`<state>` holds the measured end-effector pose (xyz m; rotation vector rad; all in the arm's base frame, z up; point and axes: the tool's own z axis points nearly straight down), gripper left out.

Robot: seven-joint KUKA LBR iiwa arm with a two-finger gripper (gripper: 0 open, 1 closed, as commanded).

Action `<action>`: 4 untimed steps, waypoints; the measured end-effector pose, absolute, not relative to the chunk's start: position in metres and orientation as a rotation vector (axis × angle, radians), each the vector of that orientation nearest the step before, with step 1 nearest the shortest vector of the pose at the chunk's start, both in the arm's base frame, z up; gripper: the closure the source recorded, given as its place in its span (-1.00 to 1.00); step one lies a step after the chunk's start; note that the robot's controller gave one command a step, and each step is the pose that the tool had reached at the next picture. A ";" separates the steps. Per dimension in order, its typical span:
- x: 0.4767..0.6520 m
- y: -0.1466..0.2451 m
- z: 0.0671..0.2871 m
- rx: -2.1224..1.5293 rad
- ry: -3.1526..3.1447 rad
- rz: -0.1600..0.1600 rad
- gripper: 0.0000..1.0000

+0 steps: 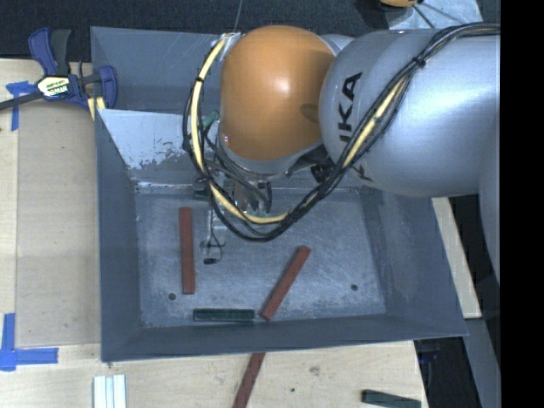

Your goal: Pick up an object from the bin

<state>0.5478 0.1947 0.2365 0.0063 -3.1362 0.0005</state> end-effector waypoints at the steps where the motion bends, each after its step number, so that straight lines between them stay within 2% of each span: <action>1: 0.550 0.193 0.241 -0.001 -3.145 -0.002 -1.00; 2: 0.556 0.200 0.191 0.208 -3.140 -0.002 -1.00; 3: 0.567 0.208 0.169 0.742 -3.057 -0.001 -1.00; 4: 0.585 0.210 0.151 1.070 -2.958 -0.001 -1.00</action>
Offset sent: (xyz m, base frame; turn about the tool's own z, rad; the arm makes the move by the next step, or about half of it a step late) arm 0.0194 0.0200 -0.1665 -0.4264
